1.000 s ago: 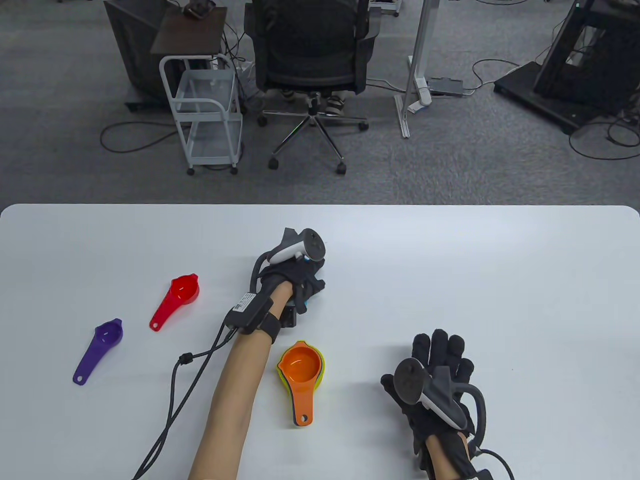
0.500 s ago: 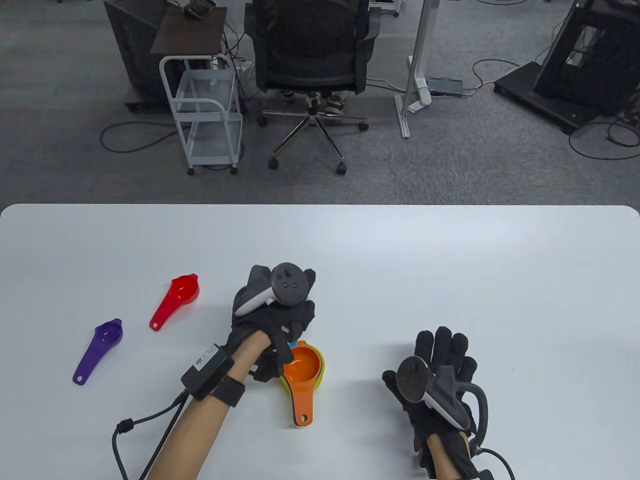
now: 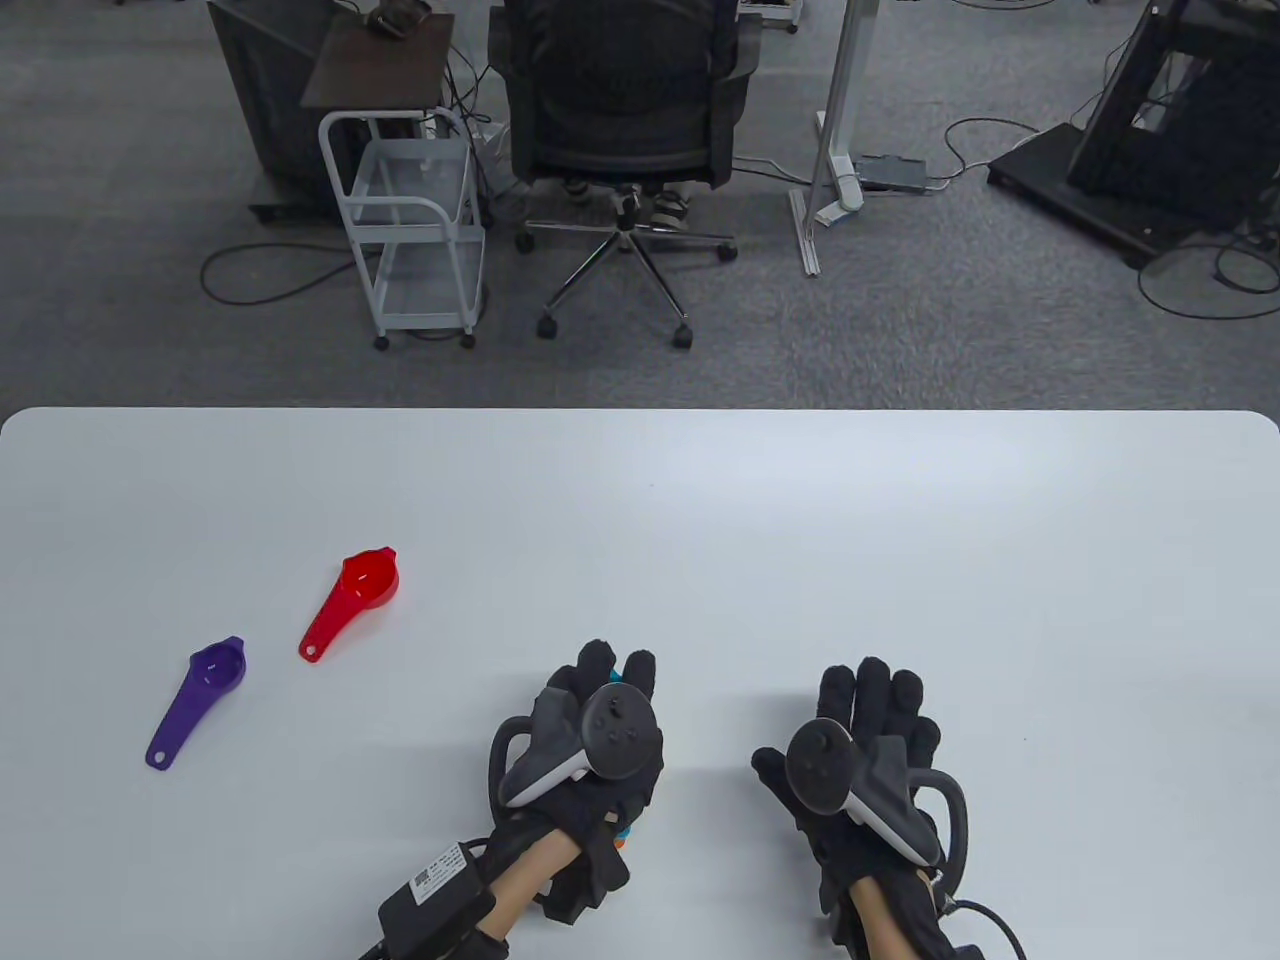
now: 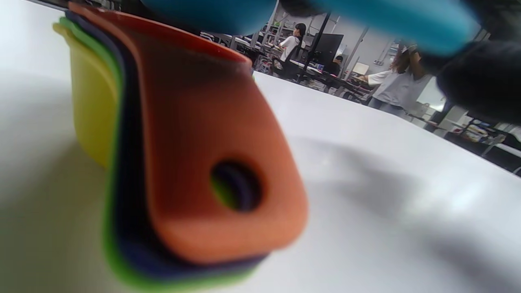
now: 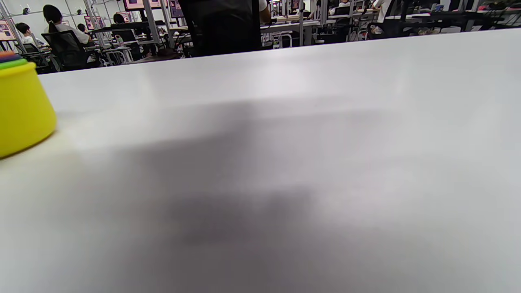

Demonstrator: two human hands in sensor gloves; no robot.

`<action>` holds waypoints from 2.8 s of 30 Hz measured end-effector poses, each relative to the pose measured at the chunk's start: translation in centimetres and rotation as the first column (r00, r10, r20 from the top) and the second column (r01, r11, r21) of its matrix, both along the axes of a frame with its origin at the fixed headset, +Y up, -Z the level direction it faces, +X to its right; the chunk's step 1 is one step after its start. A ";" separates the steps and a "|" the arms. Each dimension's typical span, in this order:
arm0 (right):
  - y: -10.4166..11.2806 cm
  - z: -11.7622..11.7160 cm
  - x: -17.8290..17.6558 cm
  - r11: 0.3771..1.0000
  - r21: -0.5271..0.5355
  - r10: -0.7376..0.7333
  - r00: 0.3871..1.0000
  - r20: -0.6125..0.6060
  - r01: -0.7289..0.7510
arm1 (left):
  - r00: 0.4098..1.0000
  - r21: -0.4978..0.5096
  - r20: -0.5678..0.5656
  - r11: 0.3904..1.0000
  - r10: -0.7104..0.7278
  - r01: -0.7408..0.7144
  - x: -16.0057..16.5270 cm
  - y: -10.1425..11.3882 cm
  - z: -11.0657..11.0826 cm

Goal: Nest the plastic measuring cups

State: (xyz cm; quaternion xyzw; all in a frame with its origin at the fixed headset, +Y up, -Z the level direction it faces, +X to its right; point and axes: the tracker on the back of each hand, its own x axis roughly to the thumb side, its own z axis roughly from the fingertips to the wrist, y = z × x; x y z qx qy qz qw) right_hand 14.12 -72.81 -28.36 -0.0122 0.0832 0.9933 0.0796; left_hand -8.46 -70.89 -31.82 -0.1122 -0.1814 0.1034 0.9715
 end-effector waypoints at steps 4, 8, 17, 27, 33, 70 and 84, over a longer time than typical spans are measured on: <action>0.1 0.0 -0.1 1.000 -0.008 -0.004 1.000 -0.004 0.004 | 0.999 0.005 0.006 0.999 -0.034 0.034 0.0 -0.6 -0.1; 0.0 0.0 -0.1 1.000 -0.013 -0.004 1.000 -0.002 0.004 | 1.000 -0.011 0.006 1.000 -0.002 0.003 -0.3 -1.0 0.0; 0.0 0.1 -0.1 0.999 -0.036 -0.018 1.000 0.005 0.018 | 0.998 -0.009 0.027 0.999 -0.049 0.050 -0.4 -2.1 0.0; 0.0 0.1 -0.3 0.998 -0.055 -0.032 0.999 -0.004 0.031 | 0.999 -0.040 0.043 0.999 -0.032 0.033 -0.8 -2.5 -0.3; -0.1 0.2 -0.4 0.997 -0.069 -0.038 0.999 -0.010 0.037 | 0.997 -0.049 0.047 0.997 -0.062 0.064 -1.0 -2.9 -0.4; -0.9 -0.3 0.6 0.993 -0.112 -0.041 0.998 0.047 0.046 | 0.861 -0.103 -0.345 0.927 -0.373 0.360 -20.8 -2.9 -18.4; -0.1 0.2 -1.0 0.993 -0.115 -0.042 0.999 -0.027 0.039 | 0.983 0.034 -0.135 0.991 -0.122 0.128 -5.7 2.3 -4.9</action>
